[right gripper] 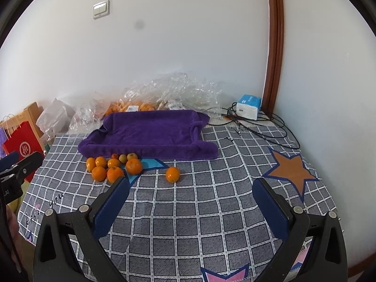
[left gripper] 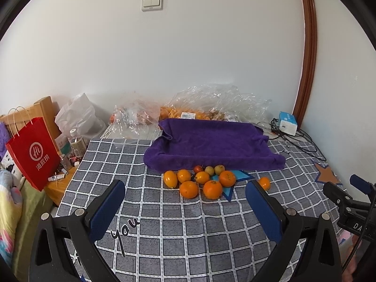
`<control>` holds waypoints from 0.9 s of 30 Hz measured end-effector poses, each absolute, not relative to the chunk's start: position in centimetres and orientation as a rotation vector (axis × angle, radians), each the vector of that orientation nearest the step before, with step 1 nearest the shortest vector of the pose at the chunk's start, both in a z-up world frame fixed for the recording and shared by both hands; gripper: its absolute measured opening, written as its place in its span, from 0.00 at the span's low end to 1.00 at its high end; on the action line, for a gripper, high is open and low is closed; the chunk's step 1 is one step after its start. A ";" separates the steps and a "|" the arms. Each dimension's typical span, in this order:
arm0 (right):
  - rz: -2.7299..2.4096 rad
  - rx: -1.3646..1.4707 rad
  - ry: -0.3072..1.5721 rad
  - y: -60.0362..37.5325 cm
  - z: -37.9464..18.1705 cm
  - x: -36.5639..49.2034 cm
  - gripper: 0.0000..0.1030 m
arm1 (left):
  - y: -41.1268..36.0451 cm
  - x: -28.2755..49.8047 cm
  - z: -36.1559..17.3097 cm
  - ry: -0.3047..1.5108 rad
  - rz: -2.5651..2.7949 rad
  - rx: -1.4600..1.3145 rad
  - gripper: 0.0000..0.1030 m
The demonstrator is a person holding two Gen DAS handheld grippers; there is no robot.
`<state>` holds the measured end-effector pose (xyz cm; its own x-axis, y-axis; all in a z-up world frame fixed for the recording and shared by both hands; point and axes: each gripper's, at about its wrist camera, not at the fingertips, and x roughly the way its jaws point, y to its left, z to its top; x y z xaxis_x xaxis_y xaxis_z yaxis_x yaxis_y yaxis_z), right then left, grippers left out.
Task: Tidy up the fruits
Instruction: 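Grasp the lone orange with the right tool while the left tool grasps a small orange fruit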
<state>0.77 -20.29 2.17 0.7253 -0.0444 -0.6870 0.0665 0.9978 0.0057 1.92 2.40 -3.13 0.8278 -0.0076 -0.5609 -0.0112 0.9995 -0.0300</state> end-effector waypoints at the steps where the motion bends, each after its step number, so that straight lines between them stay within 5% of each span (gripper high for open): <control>1: -0.052 0.029 0.764 -20.4 1.8 1.1 1.00 | 2.5 2.3 -3.5 0.603 0.002 -0.036 1.00; 17: -0.021 0.001 0.852 -21.1 -6.5 7.5 0.99 | 6.2 8.2 -9.8 0.725 -0.001 -0.069 0.86; 23: 0.023 0.042 0.932 -20.2 -9.2 11.1 0.66 | 7.2 9.3 -11.9 0.761 0.014 -0.088 0.78; 27: 0.054 0.059 0.932 -19.6 -10.2 12.5 0.62 | 8.1 10.3 -12.9 0.782 0.031 -0.122 0.72</control>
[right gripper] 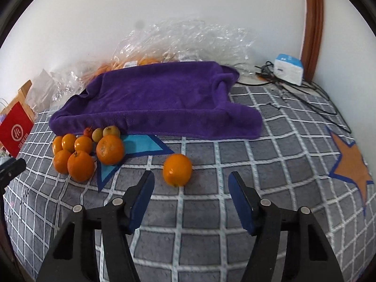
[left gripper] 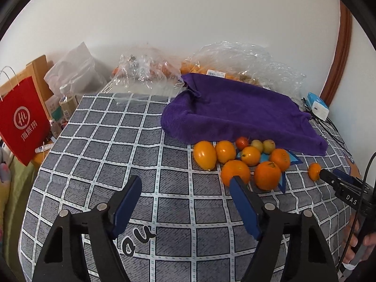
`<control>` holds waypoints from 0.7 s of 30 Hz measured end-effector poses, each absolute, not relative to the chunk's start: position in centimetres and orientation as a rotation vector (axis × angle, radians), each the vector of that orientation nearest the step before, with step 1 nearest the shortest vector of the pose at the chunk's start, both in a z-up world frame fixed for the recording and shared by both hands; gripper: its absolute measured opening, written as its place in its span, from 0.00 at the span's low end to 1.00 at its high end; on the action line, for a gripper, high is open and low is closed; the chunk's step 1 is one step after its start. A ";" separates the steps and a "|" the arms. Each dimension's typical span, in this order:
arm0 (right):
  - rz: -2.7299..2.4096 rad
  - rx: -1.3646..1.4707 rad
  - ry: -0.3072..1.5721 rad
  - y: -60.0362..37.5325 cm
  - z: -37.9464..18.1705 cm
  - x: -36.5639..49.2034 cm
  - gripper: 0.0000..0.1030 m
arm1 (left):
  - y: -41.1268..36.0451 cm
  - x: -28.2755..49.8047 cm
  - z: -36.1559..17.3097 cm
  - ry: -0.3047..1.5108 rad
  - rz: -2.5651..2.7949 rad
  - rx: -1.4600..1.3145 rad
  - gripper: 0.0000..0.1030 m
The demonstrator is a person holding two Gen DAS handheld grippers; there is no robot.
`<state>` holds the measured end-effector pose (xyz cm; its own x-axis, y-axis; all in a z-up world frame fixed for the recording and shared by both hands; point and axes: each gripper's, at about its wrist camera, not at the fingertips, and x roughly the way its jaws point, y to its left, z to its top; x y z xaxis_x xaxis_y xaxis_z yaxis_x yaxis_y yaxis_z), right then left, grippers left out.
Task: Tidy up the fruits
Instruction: 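Grasp the lone orange with the right tool while the left tool grasps a small orange fruit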
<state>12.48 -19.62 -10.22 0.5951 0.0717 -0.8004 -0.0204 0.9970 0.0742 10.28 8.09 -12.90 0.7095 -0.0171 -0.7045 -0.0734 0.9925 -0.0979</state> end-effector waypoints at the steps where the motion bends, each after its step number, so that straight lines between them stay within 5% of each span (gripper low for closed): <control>1: 0.059 0.061 0.934 -19.4 -10.5 12.8 0.62 | 8.2 10.5 -13.1 0.786 0.029 -0.129 0.72; 4: 0.068 0.049 0.972 -18.9 -11.6 13.8 0.59 | 8.1 11.2 -13.8 0.806 0.014 -0.146 0.66; 6: 0.080 0.032 0.999 -18.6 -12.3 14.3 0.47 | 7.8 11.7 -14.3 0.824 0.003 -0.149 0.65; 12: 0.101 -0.072 0.985 -17.3 -12.7 14.6 0.32 | 7.4 13.8 -14.9 0.836 -0.023 -0.187 0.55; 16: 0.121 -0.065 0.975 -17.6 -12.7 14.5 0.31 | 7.3 15.4 -15.2 0.850 -0.054 -0.201 0.42; 21: 0.128 -0.054 0.968 -17.8 -12.7 14.5 0.31 | 7.3 17.1 -15.8 0.866 -0.065 -0.215 0.38</control>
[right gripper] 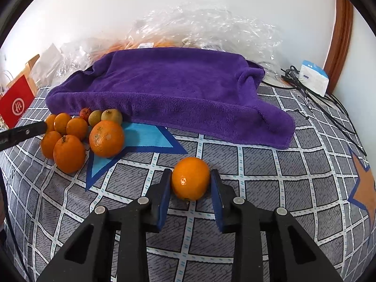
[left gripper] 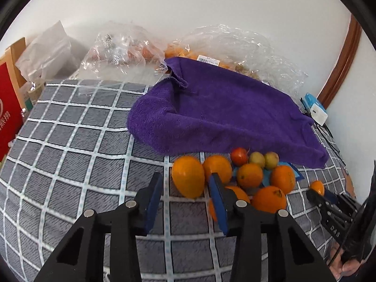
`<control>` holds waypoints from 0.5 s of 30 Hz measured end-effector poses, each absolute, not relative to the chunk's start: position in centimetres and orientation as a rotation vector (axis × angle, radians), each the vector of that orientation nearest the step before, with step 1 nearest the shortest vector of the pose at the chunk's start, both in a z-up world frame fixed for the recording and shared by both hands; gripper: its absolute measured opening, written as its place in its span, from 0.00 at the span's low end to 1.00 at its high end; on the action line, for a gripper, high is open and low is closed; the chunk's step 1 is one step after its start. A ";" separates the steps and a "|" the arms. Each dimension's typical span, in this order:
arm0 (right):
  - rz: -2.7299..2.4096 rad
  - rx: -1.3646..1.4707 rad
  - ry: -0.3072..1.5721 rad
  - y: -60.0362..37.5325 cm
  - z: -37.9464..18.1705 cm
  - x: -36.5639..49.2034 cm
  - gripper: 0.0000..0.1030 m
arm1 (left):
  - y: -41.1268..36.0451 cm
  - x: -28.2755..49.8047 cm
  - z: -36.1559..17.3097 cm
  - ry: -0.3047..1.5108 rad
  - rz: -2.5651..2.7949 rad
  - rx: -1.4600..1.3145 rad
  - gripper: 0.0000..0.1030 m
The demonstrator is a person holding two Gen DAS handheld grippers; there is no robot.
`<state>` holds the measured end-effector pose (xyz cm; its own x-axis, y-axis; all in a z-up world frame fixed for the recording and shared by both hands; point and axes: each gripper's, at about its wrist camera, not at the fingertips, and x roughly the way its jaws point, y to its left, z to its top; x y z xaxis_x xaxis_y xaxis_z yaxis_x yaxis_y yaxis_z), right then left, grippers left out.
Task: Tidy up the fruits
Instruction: 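Grasp the lone orange with the right tool while the left tool grasps a small orange fruit, then lift and carry both held fruits over the purple towel with both tools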
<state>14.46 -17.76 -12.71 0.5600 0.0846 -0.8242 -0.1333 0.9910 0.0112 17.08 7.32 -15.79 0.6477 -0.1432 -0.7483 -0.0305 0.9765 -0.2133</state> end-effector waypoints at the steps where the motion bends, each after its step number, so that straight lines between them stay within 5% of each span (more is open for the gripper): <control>1: 0.134 -0.041 0.970 -17.9 -12.7 14.5 0.31 | 7.4 17.3 -16.0 0.872 -0.071 -0.220 0.38; 15: 0.160 0.008 0.979 -18.6 -12.9 14.8 0.31 | 8.5 17.5 -16.6 0.896 -0.079 -0.269 0.30</control>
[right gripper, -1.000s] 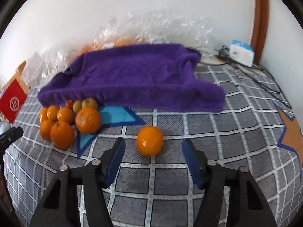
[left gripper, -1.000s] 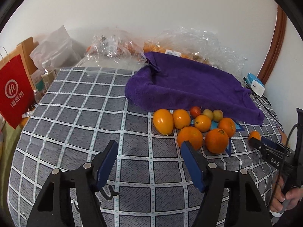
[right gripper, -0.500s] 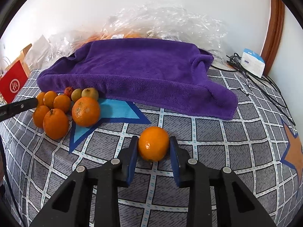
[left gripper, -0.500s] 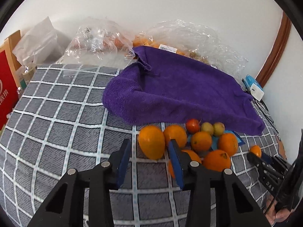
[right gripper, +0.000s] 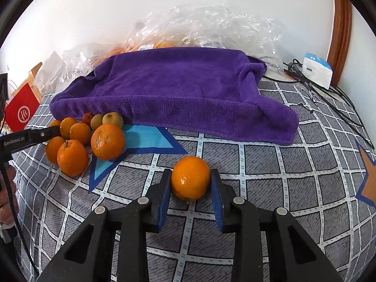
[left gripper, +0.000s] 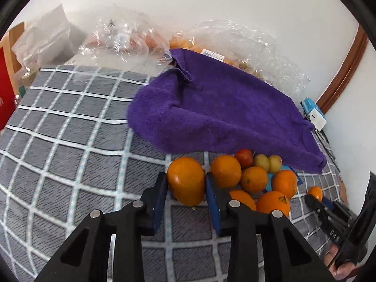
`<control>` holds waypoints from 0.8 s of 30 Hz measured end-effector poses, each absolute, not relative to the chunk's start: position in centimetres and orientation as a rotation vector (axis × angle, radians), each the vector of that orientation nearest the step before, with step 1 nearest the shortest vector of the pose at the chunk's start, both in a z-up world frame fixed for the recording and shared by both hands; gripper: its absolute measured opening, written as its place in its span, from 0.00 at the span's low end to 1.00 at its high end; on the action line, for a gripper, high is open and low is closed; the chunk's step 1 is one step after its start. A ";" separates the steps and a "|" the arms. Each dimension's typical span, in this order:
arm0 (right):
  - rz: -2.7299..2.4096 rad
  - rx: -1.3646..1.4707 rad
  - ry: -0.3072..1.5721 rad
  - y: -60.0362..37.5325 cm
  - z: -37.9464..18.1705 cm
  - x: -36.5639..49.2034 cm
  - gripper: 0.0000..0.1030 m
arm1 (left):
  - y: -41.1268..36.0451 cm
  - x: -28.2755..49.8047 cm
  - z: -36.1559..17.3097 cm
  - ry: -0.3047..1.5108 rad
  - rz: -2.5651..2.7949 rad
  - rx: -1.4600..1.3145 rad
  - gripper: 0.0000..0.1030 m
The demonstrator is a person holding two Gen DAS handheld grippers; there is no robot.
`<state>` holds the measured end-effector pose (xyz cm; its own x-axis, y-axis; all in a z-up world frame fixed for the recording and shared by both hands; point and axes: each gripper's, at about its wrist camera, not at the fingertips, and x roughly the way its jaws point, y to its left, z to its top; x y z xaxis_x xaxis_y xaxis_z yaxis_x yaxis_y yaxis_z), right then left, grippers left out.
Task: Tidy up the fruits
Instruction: 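Lift and carry both held fruits over the purple towel with both tools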
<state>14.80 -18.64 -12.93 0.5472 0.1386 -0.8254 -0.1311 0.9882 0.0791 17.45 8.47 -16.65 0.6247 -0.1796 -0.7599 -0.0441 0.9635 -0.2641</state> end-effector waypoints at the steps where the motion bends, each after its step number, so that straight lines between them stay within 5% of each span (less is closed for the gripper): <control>1: 0.161 0.010 0.979 -18.7 -12.9 14.8 0.31 | 8.4 17.2 -16.7 0.898 -0.069 -0.243 0.30; 24: 0.176 0.079 0.938 -19.9 -12.4 14.1 0.31 | 8.3 16.0 -16.4 0.802 -0.080 -0.208 0.30</control>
